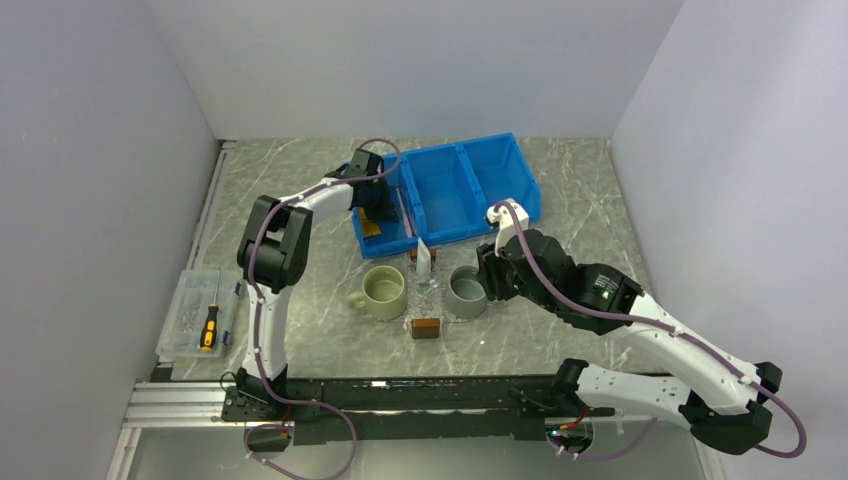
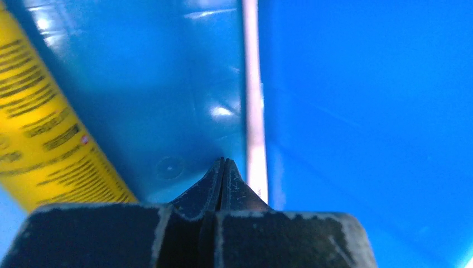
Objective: Prepare toiletry sets of a toothbrush and toothpaste on the tray
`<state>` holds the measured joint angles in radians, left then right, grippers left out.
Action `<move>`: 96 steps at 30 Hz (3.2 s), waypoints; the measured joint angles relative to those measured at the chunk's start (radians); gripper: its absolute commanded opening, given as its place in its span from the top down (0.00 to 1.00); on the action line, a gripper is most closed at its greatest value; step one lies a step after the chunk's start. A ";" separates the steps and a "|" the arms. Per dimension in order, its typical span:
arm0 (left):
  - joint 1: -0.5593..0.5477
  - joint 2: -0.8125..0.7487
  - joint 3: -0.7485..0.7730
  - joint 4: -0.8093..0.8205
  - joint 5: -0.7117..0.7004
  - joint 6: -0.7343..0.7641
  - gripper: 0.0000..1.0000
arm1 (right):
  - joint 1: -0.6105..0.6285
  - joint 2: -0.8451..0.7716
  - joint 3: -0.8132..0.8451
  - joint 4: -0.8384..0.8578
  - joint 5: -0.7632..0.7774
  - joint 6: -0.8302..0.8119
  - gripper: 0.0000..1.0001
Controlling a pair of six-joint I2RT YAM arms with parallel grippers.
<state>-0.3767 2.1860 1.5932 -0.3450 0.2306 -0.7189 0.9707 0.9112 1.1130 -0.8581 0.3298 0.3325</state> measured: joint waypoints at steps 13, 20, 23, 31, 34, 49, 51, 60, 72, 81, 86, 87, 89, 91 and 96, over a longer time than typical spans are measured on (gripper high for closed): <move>0.005 -0.121 -0.049 -0.041 -0.053 0.049 1.00 | 0.000 0.008 0.000 0.014 -0.025 0.000 0.58; 0.008 -0.126 -0.046 0.002 0.007 0.029 1.00 | 0.000 0.008 0.000 0.014 -0.025 0.001 0.58; 0.008 -0.117 -0.022 0.003 0.016 0.019 1.00 | 0.000 0.007 0.000 0.014 -0.025 0.003 0.58; 0.009 -0.046 0.096 -0.003 0.015 0.010 1.00 | 0.000 0.006 0.000 0.014 -0.025 0.008 0.58; 0.009 -0.016 0.138 -0.004 0.011 0.000 1.00 | 0.000 0.006 0.000 0.014 -0.025 0.009 0.58; 0.010 0.097 0.192 -0.040 -0.005 -0.009 1.00 | 0.000 0.006 -0.013 0.021 -0.028 0.011 0.58; 0.010 0.109 0.200 -0.041 -0.001 -0.013 1.00 | 0.000 0.006 -0.013 0.021 -0.029 0.012 0.58; 0.010 0.119 0.231 -0.084 -0.027 -0.007 1.00 | 0.000 0.006 -0.014 0.021 -0.037 0.013 0.58; 0.014 0.073 0.204 -0.177 -0.130 0.055 1.00 | 0.000 0.006 -0.015 0.023 -0.052 0.015 0.59; 0.027 -0.027 0.110 -0.201 -0.169 0.084 0.89 | 0.000 0.006 -0.028 0.029 -0.052 0.024 0.58; 0.028 -0.068 0.111 -0.217 -0.191 0.108 0.73 | 0.000 0.003 -0.034 0.032 -0.053 0.028 0.58; 0.029 -0.072 0.115 -0.223 -0.196 0.114 0.70 | 0.000 0.003 -0.035 0.032 -0.053 0.028 0.58; 0.029 -0.073 0.125 -0.232 -0.203 0.124 0.66 | 0.000 0.003 -0.037 0.034 -0.054 0.028 0.58; 0.029 -0.073 0.134 -0.248 -0.206 0.133 0.63 | 0.000 0.003 -0.038 0.037 -0.055 0.029 0.58; 0.028 -0.067 0.177 -0.275 -0.209 0.146 0.62 | 0.000 0.001 -0.044 0.041 -0.056 0.031 0.58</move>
<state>-0.3485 2.1193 1.7699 -0.6201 0.0212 -0.5732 0.9707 0.9119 1.0691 -0.8169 0.2741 0.3630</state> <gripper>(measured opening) 0.378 0.419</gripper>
